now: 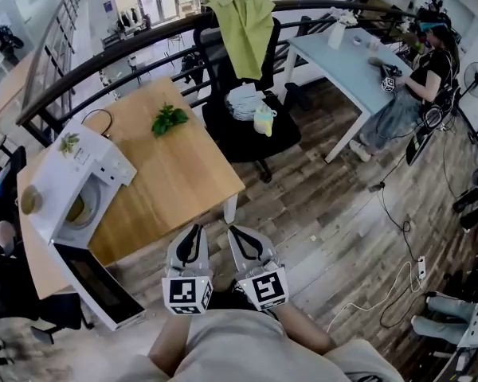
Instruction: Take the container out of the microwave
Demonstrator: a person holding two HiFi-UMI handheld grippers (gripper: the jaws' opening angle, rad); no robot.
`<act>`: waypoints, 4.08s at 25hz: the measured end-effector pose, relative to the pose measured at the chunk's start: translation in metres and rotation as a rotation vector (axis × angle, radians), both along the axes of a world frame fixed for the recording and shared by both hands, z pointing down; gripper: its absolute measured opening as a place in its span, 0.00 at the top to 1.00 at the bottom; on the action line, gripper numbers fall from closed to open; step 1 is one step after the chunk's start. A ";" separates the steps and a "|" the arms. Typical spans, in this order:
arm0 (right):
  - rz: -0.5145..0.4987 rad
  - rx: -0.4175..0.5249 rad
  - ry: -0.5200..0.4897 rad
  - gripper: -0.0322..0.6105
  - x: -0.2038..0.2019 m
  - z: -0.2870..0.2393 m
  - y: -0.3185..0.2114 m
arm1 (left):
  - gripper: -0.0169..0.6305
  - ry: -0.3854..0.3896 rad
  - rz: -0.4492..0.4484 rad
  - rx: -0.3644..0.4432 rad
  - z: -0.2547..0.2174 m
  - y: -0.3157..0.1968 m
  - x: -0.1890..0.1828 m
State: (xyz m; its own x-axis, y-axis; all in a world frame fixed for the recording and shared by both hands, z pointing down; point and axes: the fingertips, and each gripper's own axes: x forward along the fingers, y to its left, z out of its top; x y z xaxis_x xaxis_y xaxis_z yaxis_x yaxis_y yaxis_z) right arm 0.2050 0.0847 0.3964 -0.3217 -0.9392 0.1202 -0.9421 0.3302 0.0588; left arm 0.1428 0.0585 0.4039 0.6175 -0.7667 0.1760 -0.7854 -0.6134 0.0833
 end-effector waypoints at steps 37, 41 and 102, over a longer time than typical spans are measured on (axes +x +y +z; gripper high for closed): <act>-0.700 -0.090 0.117 0.93 -0.245 0.029 -0.188 | 0.91 -0.064 -0.603 -0.117 0.037 -0.135 -0.253; -0.783 -0.101 0.130 0.93 -0.247 0.039 -0.202 | 0.91 -0.108 -0.651 -0.163 0.052 -0.146 -0.258; -0.766 -0.317 0.055 0.93 -0.309 0.145 -0.267 | 0.90 -0.778 -0.705 -0.408 0.184 -0.216 -0.404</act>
State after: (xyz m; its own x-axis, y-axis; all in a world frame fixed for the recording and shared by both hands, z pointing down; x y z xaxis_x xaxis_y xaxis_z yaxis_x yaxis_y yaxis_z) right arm -0.1038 -0.1826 0.5409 -0.8439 -0.3816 0.3770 -0.4484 0.8876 -0.1053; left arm -0.2616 -0.1570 0.5876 -0.3179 -0.6978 0.6419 -0.8715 -0.0515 -0.4876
